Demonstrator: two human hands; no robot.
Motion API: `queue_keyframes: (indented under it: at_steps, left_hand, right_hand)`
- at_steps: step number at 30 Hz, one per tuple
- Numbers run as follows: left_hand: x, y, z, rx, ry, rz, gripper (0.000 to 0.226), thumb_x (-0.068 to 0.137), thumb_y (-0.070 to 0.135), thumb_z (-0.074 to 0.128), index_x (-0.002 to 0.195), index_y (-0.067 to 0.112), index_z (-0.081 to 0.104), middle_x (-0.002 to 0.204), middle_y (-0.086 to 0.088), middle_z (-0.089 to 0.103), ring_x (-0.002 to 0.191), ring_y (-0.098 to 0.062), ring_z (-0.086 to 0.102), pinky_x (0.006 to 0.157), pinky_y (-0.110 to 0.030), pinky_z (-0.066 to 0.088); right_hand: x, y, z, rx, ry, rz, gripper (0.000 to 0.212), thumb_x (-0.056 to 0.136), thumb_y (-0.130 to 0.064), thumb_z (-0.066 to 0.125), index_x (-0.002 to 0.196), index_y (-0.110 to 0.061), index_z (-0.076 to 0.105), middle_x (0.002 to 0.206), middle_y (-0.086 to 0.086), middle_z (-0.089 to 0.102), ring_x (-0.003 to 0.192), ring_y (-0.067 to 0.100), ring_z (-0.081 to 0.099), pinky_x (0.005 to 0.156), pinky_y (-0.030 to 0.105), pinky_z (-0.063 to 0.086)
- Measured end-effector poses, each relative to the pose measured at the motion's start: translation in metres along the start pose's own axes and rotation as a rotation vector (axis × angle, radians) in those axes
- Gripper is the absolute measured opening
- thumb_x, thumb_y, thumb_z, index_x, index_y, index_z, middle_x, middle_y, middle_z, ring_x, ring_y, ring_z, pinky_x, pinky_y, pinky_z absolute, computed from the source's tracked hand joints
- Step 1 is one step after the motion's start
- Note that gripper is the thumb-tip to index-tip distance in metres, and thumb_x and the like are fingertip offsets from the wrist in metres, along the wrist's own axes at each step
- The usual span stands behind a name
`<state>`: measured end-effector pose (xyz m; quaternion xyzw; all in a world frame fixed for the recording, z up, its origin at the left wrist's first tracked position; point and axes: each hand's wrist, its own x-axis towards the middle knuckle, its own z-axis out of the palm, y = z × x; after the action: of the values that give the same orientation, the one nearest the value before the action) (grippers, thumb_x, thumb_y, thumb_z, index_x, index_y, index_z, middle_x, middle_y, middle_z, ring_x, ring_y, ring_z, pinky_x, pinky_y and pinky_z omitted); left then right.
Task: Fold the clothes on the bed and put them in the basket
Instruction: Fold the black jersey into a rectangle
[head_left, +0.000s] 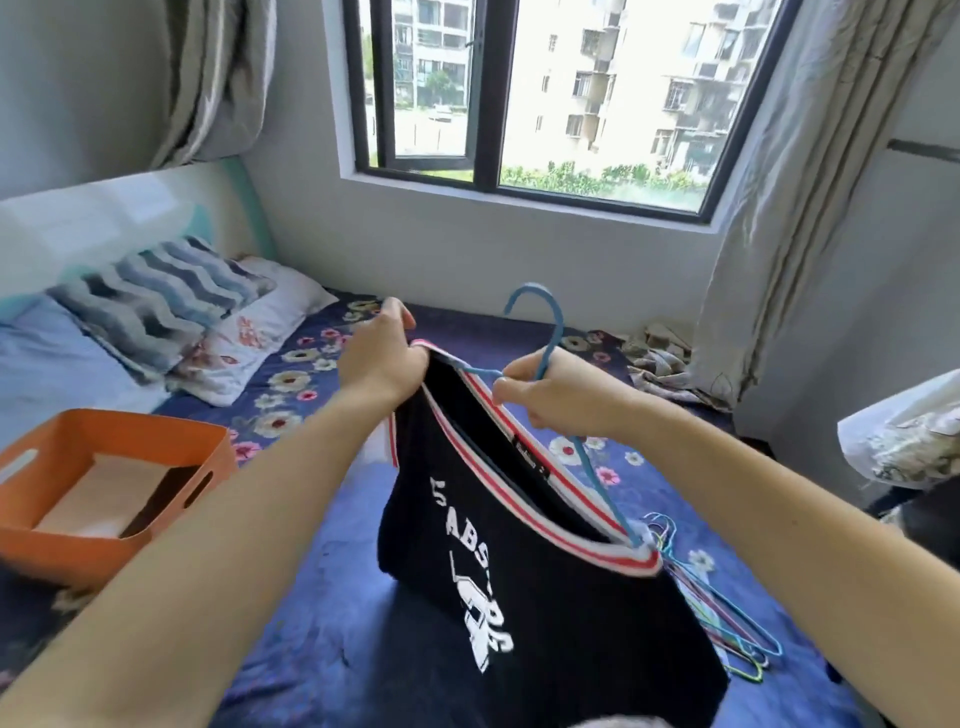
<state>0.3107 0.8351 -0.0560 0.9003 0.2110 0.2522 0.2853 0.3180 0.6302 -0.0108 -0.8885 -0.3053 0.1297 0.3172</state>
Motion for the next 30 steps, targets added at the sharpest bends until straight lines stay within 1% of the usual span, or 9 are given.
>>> queue_keyframes:
  at_steps: [3,6,12,16,19,22,25,28,30]
  left_hand:
    - [0.035,-0.039,-0.003,0.127,-0.063,-0.140,0.022,0.081,0.011,0.055,0.100,0.018,0.064,0.099,-0.011,0.069,0.099,-0.033,0.062,0.083,-0.036,0.049]
    - [0.057,-0.077,0.001,0.076,-0.141,-0.306,0.022,0.079,0.003,0.053,0.088,0.017,0.067,0.086,-0.012,0.071,0.080,-0.030,0.070,0.080,-0.039,0.057]
    - [0.091,-0.128,0.036,-0.187,-0.129,-0.674,0.024,0.089,-0.005,0.047,0.074,0.008,0.060,0.056,-0.003,0.068,0.033,-0.009,0.058,0.042,-0.030,0.056]
    - [0.099,-0.126,0.068,-0.229,-0.181,-0.704,0.032,0.088,-0.008,0.036,0.082,0.006,0.063,0.040,0.000,0.059,0.032,-0.015,0.058,0.038,-0.028,0.051]
    - [0.102,-0.113,0.115,-0.266,-0.201,-0.638,0.037,0.087,-0.007,0.032,0.084,0.007,0.065,0.070,-0.017,0.067,0.046,-0.023,0.065,0.047,-0.031,0.057]
    - [0.093,-0.113,0.153,-0.243,-0.184,-0.602,0.038,0.081,-0.008,0.034,0.071,0.014,0.064,0.080,-0.020,0.067,0.066,-0.030,0.066,0.064,-0.045,0.061]
    - [0.079,-0.107,0.185,-0.235,-0.213,-0.576,0.038,0.079,-0.007,0.036,0.069,0.017,0.064,0.071,-0.012,0.065,0.072,-0.031,0.066,0.073,-0.044,0.060]
    - [0.060,-0.094,0.208,-0.404,-0.201,-0.613,0.040,0.084,-0.013,0.032,0.072,0.012,0.061,0.072,-0.009,0.061,0.070,-0.025,0.062,0.058,-0.026,0.059]
    - [0.050,-0.087,0.221,-0.465,-0.180,-0.638,0.041,0.086,-0.014,0.029,0.072,0.012,0.059,0.074,-0.008,0.060,0.069,-0.019,0.061,0.055,-0.018,0.056]
  right_hand:
    - [0.028,0.028,0.006,-0.005,-0.128,-0.047,0.032,0.097,-0.026,0.054,0.082,0.003,0.054,0.047,-0.009,0.031,0.042,0.009,0.027,0.045,0.019,0.029]
    - [0.053,0.052,0.005,0.107,-0.178,-0.104,0.036,0.098,-0.027,0.056,0.095,0.009,0.057,0.052,-0.005,0.029,0.047,0.011,0.026,0.045,0.020,0.026]
    - [0.107,0.098,-0.006,0.355,-0.184,-0.246,0.019,0.099,-0.019,0.054,0.097,-0.018,0.073,0.053,-0.006,0.031,0.049,0.010,0.025,0.046,0.020,0.022]
    - [0.143,0.134,-0.030,0.692,0.193,-0.262,0.019,0.100,-0.017,0.052,0.099,-0.017,0.071,0.053,-0.006,0.045,0.050,0.009,0.037,0.052,0.020,0.032]
    - [0.174,0.178,-0.051,1.105,0.565,-0.127,0.020,0.102,-0.028,0.048,0.107,-0.021,0.066,0.050,-0.008,0.045,0.050,0.006,0.042,0.056,0.021,0.036]
    - [0.186,0.247,-0.066,1.443,0.756,0.010,0.019,0.100,-0.034,0.047,0.109,-0.024,0.060,0.051,-0.010,0.041,0.053,0.006,0.040,0.050,0.019,0.037]
    - [0.174,0.324,-0.034,1.053,0.704,0.389,0.020,0.097,-0.031,0.057,0.111,-0.021,0.067,0.067,-0.006,0.053,0.051,0.002,0.043,0.042,0.015,0.037]
    - [0.136,0.381,0.030,0.623,0.487,0.630,0.023,0.089,-0.011,0.069,0.107,0.003,0.071,0.073,0.000,0.066,0.054,-0.007,0.054,0.048,0.006,0.040]
    - [0.111,0.416,0.067,0.386,0.299,0.757,0.018,0.084,-0.006,0.073,0.092,0.010,0.073,0.070,0.007,0.070,0.065,0.003,0.057,0.051,0.012,0.040]
